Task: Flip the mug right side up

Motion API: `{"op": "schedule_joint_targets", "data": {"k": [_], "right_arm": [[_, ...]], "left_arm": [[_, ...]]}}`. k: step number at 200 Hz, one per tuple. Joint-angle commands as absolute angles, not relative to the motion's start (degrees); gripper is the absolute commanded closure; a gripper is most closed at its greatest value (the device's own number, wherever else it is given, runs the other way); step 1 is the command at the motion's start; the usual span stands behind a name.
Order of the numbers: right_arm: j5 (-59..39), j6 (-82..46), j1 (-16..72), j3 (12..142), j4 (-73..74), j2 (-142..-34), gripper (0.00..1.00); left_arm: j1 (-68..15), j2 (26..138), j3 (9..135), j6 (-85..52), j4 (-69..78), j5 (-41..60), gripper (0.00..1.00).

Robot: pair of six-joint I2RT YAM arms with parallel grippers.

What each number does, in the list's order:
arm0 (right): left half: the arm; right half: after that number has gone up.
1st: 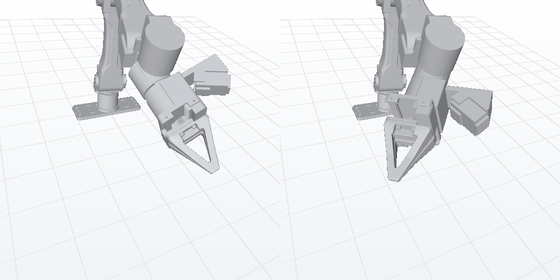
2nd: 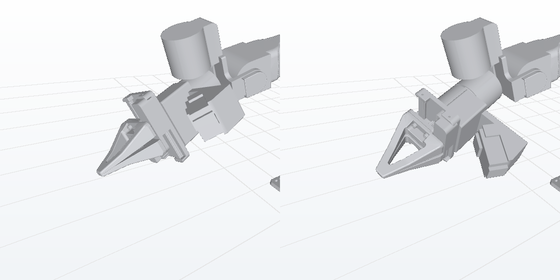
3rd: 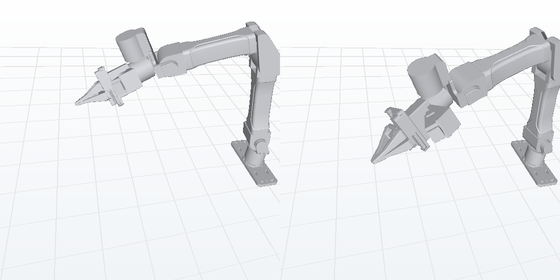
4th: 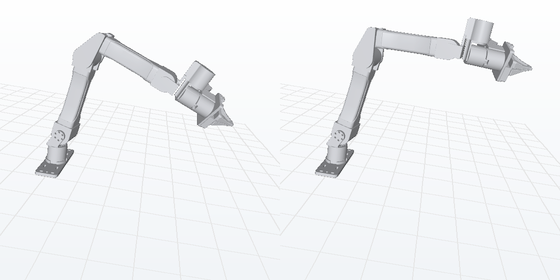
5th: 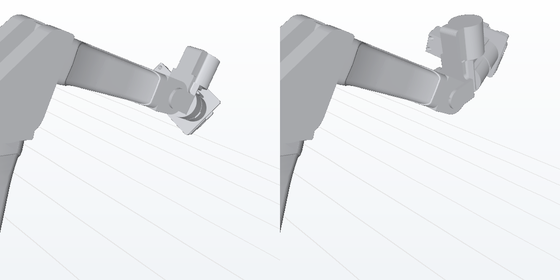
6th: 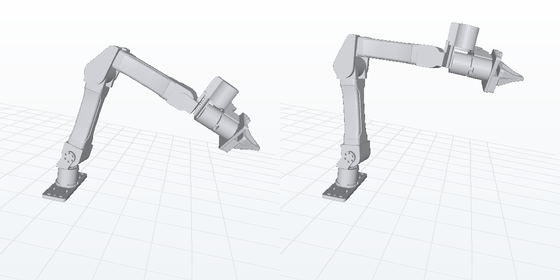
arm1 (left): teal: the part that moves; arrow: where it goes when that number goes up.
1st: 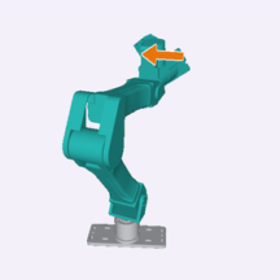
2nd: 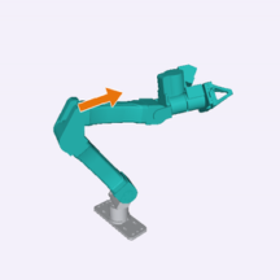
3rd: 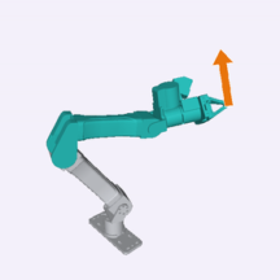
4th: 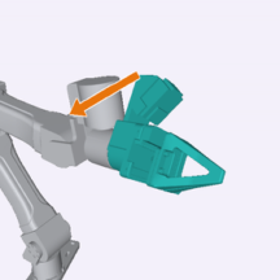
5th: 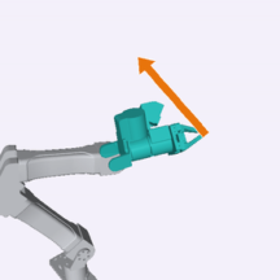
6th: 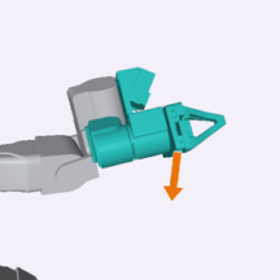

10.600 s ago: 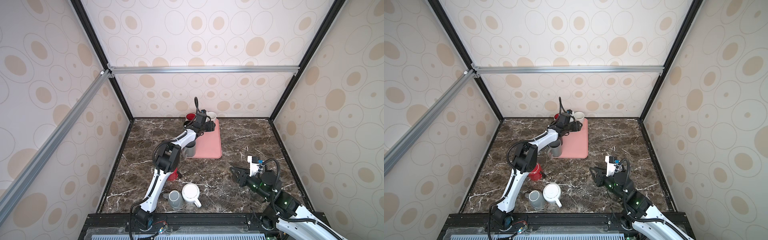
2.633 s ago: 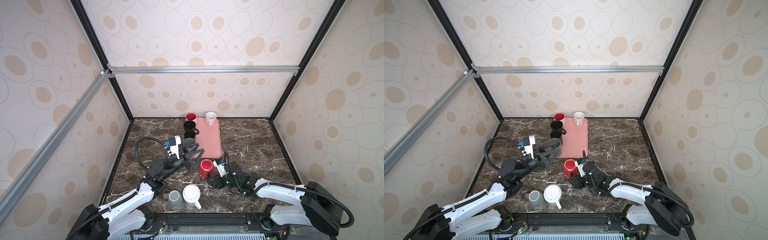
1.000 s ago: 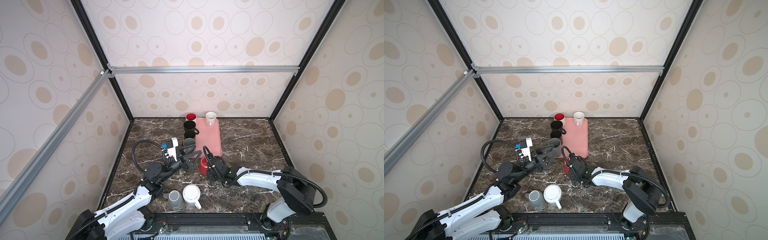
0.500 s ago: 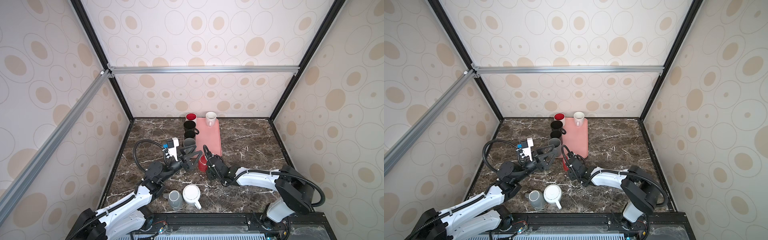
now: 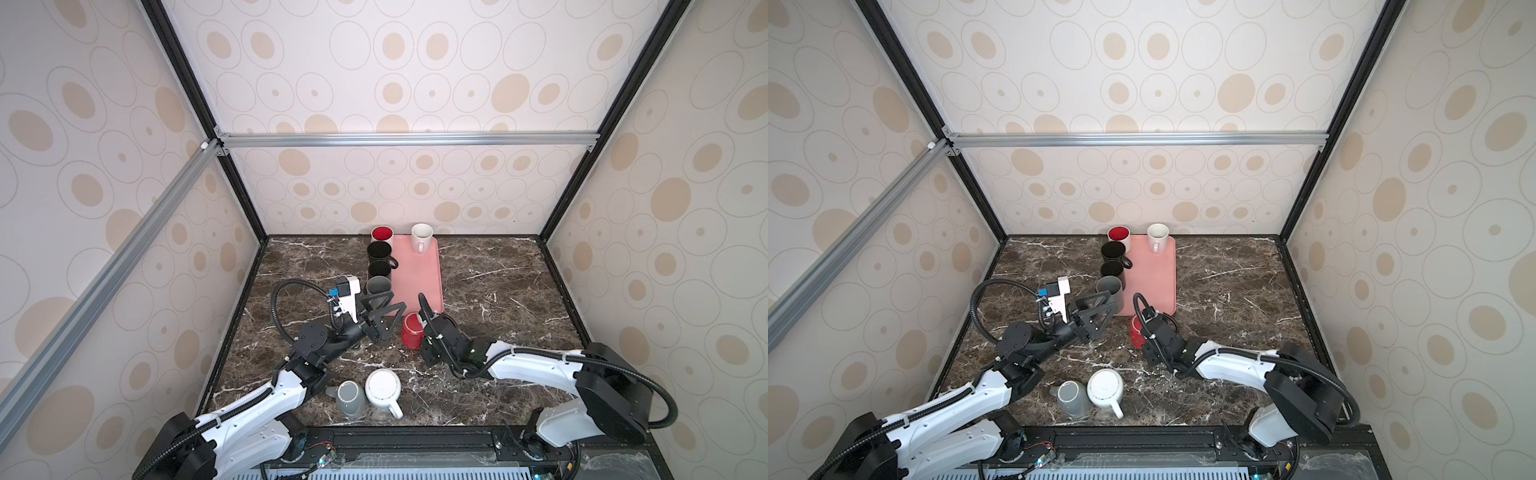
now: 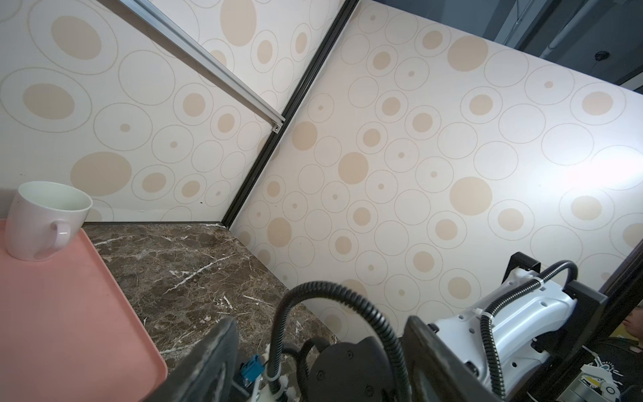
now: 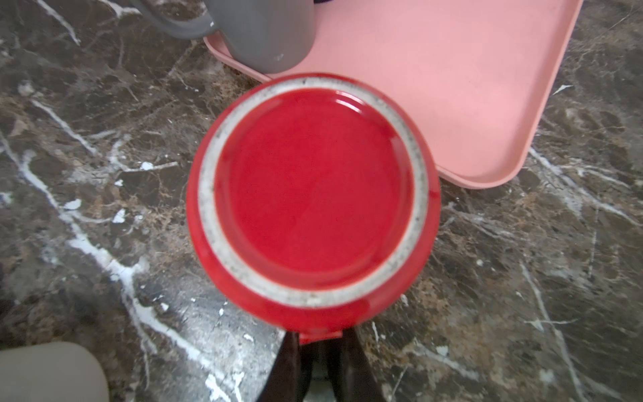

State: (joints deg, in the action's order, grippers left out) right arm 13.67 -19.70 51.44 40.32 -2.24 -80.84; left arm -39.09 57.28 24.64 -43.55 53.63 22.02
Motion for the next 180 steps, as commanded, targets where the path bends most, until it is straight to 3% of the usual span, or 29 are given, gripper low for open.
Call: {"op": "schedule_joint_targets", "data": {"k": [1, 79, 146, 180], "right_arm": [[12.8, -21.0, 49.5, 40.7, 1.9, -74.0, 1.0], [2.3, -25.5, 43.2, 42.7, 13.9, -56.6, 1.0], [-10.5, -34.1, 43.1, 44.7, 36.4, -55.9, 1.0], [-16.4, -37.5, 43.1, 45.8, 40.0, -56.5, 1.0]], "left_arm": [[-38.9, 58.5, 24.4, -44.6, 57.5, 23.1, 0.25], [-38.8, 63.2, 22.6, -48.3, 68.9, 26.1, 0.25], [-38.8, 63.5, 22.8, -49.2, 74.5, 28.5, 0.22], [-38.8, 63.8, 23.0, -49.6, 76.7, 28.1, 0.23]]}}
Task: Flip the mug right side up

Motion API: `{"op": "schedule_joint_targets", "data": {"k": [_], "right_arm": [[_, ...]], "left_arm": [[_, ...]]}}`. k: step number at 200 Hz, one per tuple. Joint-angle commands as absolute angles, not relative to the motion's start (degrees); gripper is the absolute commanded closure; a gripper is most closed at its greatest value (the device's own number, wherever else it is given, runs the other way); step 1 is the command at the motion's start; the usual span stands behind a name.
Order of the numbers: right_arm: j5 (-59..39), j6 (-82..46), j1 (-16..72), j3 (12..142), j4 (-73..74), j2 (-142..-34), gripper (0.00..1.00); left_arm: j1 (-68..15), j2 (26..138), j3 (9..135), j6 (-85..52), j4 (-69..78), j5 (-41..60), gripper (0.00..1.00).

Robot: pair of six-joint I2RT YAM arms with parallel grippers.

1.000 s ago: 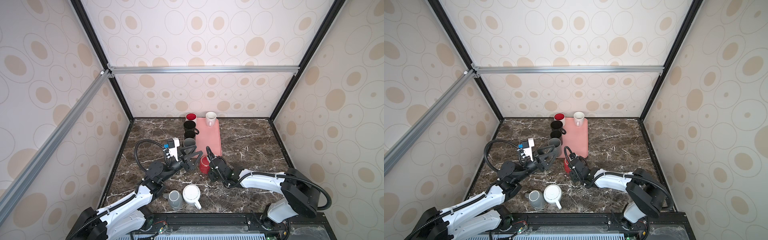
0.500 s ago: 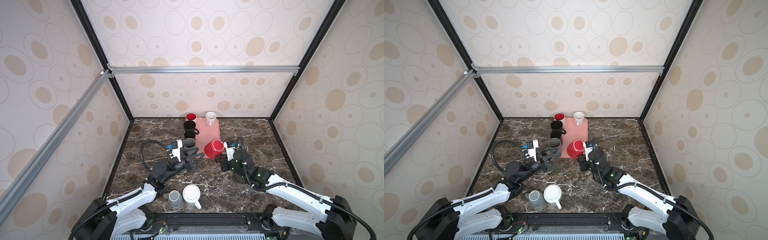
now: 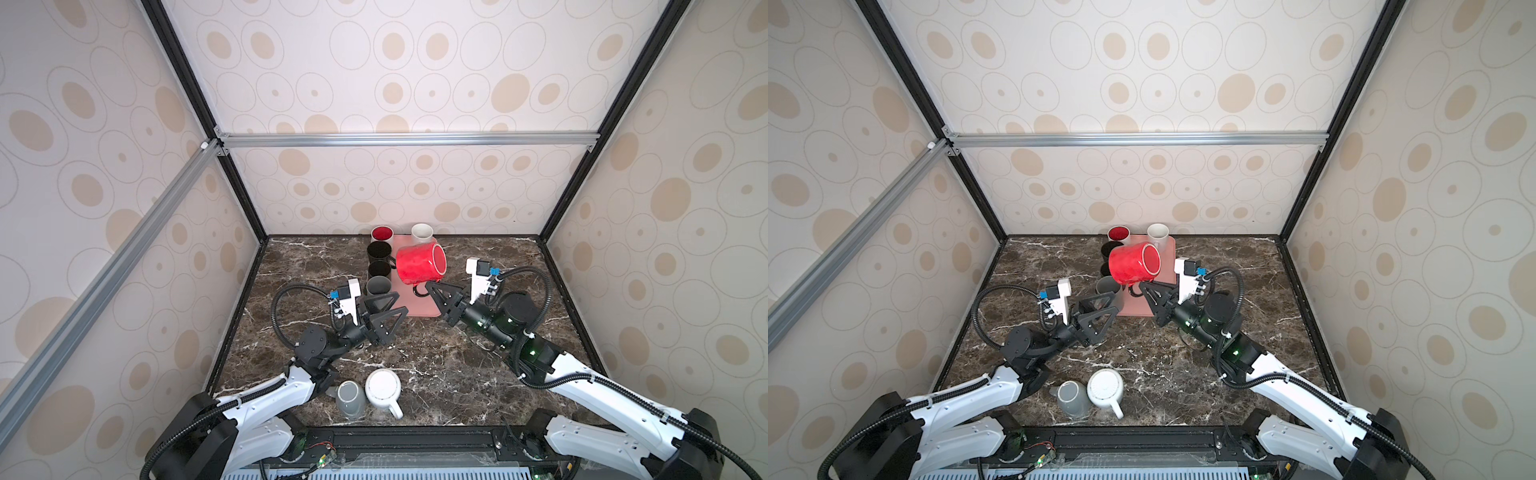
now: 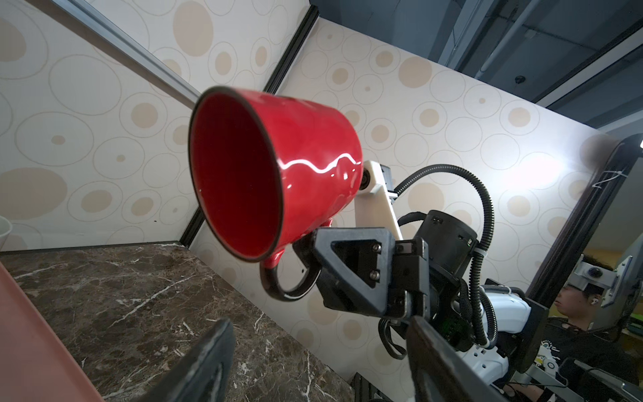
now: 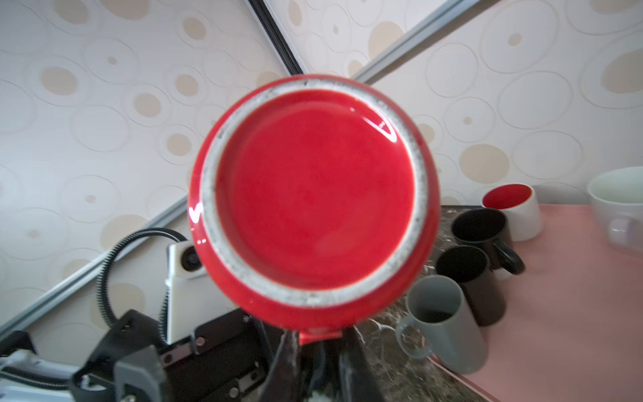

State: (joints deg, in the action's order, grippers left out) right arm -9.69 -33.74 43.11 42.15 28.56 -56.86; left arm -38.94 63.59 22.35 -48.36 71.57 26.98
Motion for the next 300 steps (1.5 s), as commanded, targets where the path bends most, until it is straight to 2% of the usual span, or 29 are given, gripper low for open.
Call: {"op": "schedule_joint_targets", "data": {"k": [1, 66, 111, 163, 194, 208, 234, 239, 254, 280, 300], "right_arm": [[-16.6, -37.6, 43.1, 45.9, 40.0, -56.5, 1.0], [-25.0, -43.0, 44.2, 46.1, 47.6, -62.1, 1.0], [-25.6, -44.3, 45.0, 45.8, 48.9, -64.6, 1.0], [-25.9, -44.7, 45.4, 44.9, 48.6, -64.6, 1.0], [-24.8, -43.5, 45.4, 44.0, 46.3, -63.0, 1.0], [-23.7, -41.7, 45.4, 43.4, 43.6, -61.5, 0.92], [-16.3, -36.7, 45.4, 41.6, 32.9, -55.5, 0.65], [-13.1, -35.7, 45.4, 41.2, 30.1, -54.1, 0.63], [-3.3, -32.6, 45.4, 41.5, 17.8, -49.8, 0.63], [16.2, -29.6, 45.4, 45.5, -4.7, -46.3, 0.71], [21.5, -27.7, 45.3, 46.1, -11.8, -45.5, 0.69]], "left_arm": [[-38.8, 63.8, 23.0, -49.6, 76.8, 28.0, 0.23], [-38.8, 65.7, 25.9, -52.5, 83.4, 29.8, 0.34], [-38.8, 66.0, 25.9, -53.1, 84.0, 29.5, 0.46], [-38.7, 65.4, 26.1, -52.1, 80.8, 27.3, 0.7], [-38.8, 65.0, 27.5, -51.0, 75.7, 24.9, 1.0], [-38.8, 64.6, 28.7, -50.1, 71.5, 24.3, 1.0], [-38.9, 64.0, 32.2, -47.3, 62.1, 23.1, 1.0], [-39.0, 63.9, 33.2, -46.4, 59.5, 22.7, 1.0], [-39.7, 64.0, 37.3, -42.8, 49.7, 20.5, 1.0], [-40.4, 67.5, 47.3, -37.9, 29.4, 14.8, 1.0], [-40.4, 73.2, 55.9, -34.6, 15.5, 12.3, 1.0]]}}
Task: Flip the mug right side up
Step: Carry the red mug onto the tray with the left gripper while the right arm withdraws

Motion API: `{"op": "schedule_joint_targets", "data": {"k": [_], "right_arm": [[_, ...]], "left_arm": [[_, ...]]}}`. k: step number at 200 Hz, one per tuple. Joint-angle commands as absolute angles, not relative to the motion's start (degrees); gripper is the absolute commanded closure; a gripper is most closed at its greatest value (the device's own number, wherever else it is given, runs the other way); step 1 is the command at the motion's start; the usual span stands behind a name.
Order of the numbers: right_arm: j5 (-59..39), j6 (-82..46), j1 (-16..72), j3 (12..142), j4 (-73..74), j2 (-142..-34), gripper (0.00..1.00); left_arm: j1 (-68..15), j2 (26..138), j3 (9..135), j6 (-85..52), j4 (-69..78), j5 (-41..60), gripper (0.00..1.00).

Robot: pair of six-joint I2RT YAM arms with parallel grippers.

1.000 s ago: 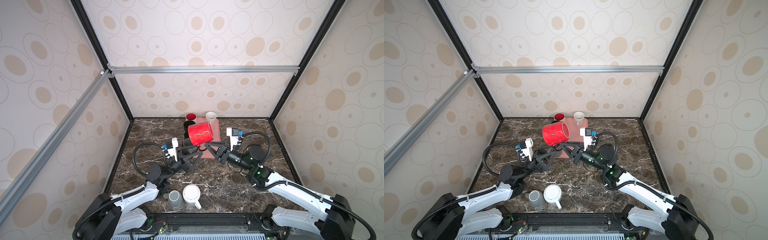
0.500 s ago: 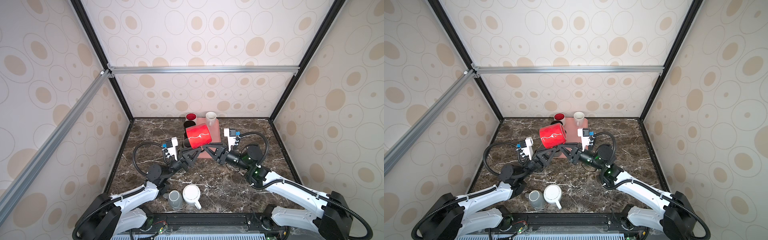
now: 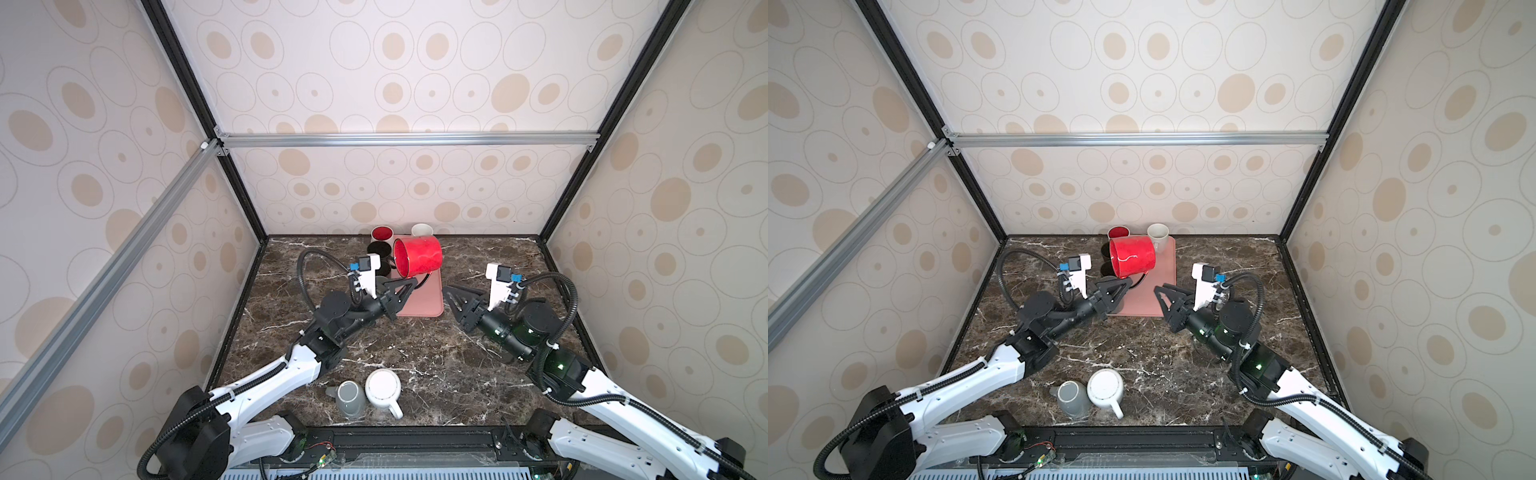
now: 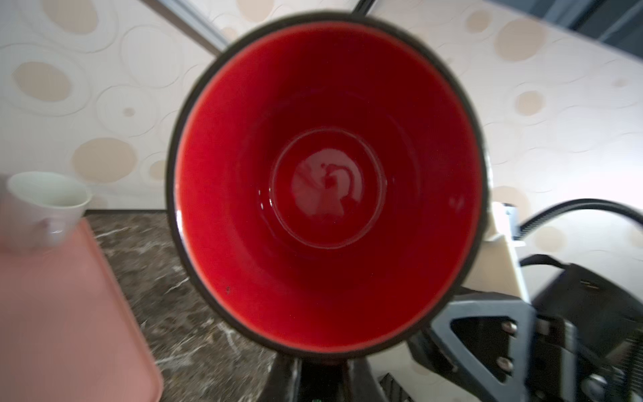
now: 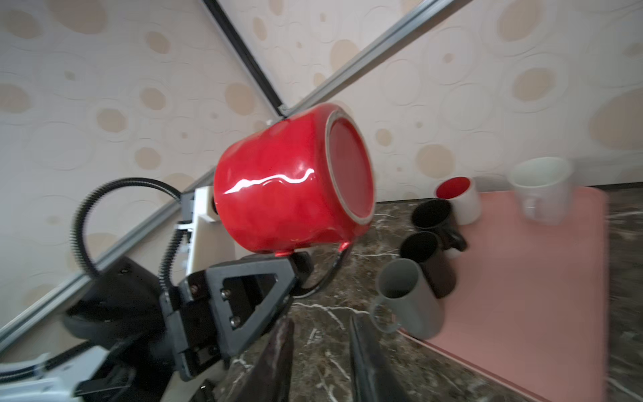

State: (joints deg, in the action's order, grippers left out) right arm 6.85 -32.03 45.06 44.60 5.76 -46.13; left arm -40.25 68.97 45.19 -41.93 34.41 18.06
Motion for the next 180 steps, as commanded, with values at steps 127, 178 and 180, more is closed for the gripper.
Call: {"op": "schedule_joint_targets", "data": {"k": [127, 178, 180], "right_arm": [[26.9, -27.5, 45.0, 39.8, -19.0, -35.2, 0.64], [27.8, -27.7, 44.9, 38.7, -21.1, -32.3, 0.64], [27.8, -27.7, 44.9, 38.6, -21.2, -32.3, 0.64]], "left_arm": [[-37.7, 118.5, 106.2, -17.1, -28.0, 0.9, 1.0], [-36.9, 135.3, 128.6, -16.1, -38.8, -4.2, 1.0], [-37.0, 135.7, 129.4, -16.0, -39.1, -4.4, 1.0]]}}
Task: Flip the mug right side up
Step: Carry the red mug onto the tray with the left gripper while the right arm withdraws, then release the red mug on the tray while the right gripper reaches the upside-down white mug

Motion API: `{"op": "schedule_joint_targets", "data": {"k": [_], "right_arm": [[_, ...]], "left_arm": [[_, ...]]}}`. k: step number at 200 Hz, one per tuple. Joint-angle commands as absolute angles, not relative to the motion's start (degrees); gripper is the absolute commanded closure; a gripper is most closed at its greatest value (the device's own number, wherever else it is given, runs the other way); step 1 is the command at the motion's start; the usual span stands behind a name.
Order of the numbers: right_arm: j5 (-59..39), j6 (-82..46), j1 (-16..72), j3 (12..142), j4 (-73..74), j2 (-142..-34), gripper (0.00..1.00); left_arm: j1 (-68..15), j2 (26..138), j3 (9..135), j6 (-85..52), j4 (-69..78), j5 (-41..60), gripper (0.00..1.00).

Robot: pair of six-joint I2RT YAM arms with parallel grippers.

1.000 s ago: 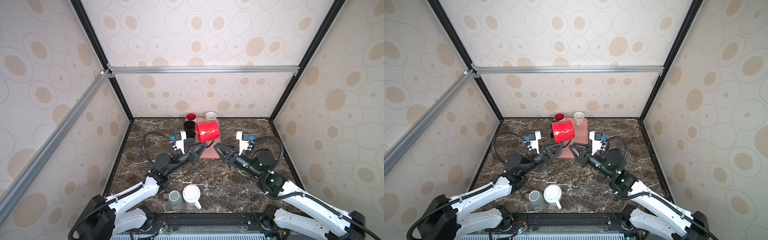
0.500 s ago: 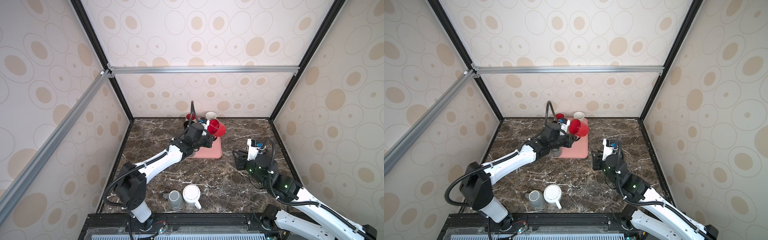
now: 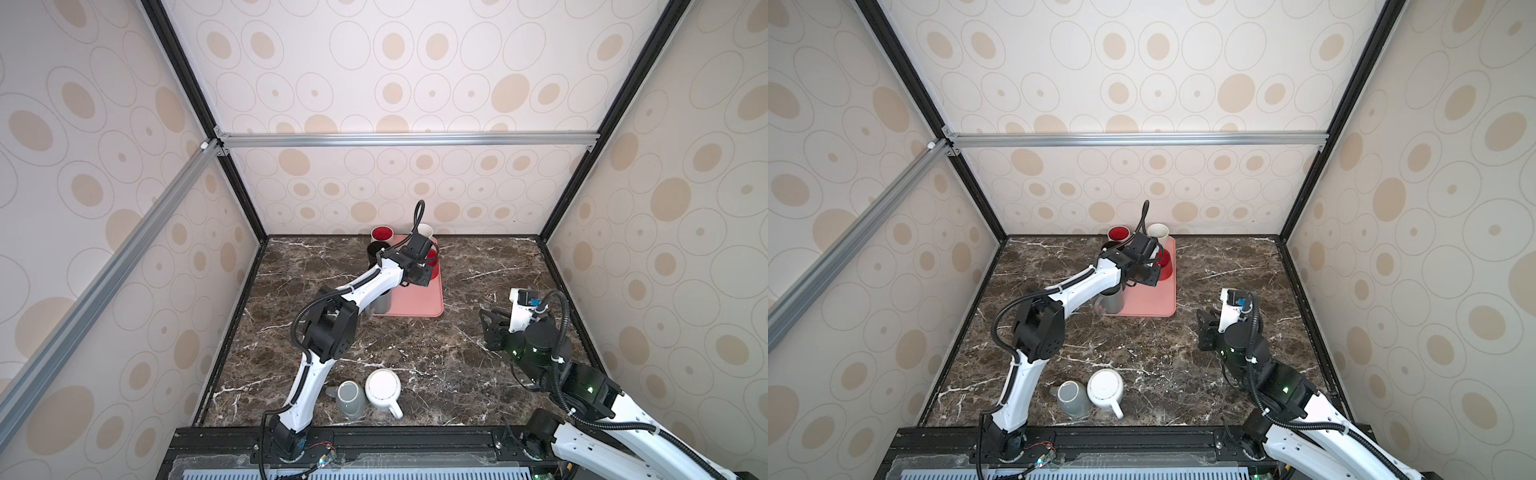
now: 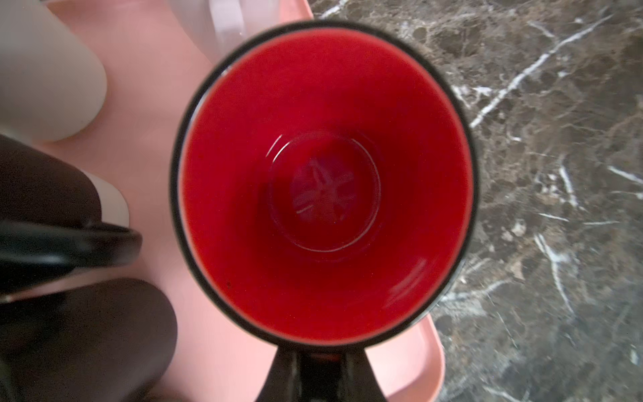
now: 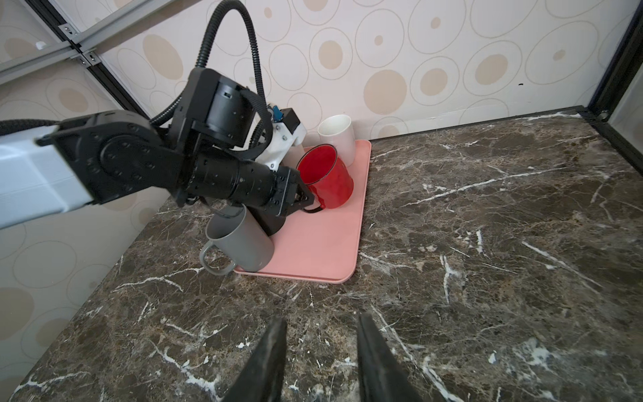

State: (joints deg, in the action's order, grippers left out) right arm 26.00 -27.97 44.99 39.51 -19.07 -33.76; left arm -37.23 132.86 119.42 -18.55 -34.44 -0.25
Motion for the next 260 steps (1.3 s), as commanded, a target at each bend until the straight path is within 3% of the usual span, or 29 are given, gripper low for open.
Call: {"op": "schedule_joint_targets", "data": {"k": [1, 39, 97, 116, 132, 176, 196, 225, 260], "right_arm": [[27.9, -27.7, 44.9, 38.6, -21.2, -32.2, 0.64], [28.8, -27.3, 44.9, 37.8, -21.9, -30.1, 0.63], [29.1, -27.1, 44.8, 37.3, -22.7, -29.4, 0.6], [29.1, -27.4, 44.7, 37.0, -22.9, -29.6, 0.59], [29.0, -28.0, 44.7, 36.8, -22.8, -29.7, 0.58], [27.0, -28.5, 44.7, 36.6, -22.6, -31.6, 0.62], [24.5, -28.5, 44.7, 36.3, -21.9, -32.5, 0.59], [17.4, -26.6, 44.6, 35.0, -18.5, -34.7, 0.49], [-3.2, -21.5, 44.6, 33.1, -9.7, -41.7, 0.38]], "left_arm": [[-36.9, 135.9, 129.7, -16.0, -39.2, -4.5, 1.0], [-36.0, 142.4, 139.3, -16.6, -43.6, -5.7, 1.0], [-35.1, 145.4, 141.6, -17.3, -42.6, -4.8, 1.0], [-35.1, 146.1, 141.9, -17.3, -42.1, -3.6, 0.75], [-35.1, 146.5, 141.9, -17.3, -41.2, -2.0, 0.62], [-35.1, 145.4, 141.2, -18.5, -38.8, 2.3, 0.54], [-35.1, 140.1, 135.2, -18.9, -35.1, 2.3, 0.52], [-35.1, 125.0, 114.7, -20.6, -20.5, 2.5, 0.42], [-35.1, 108.9, 95.6, -23.0, -8.3, 3.5, 0.32]]}}
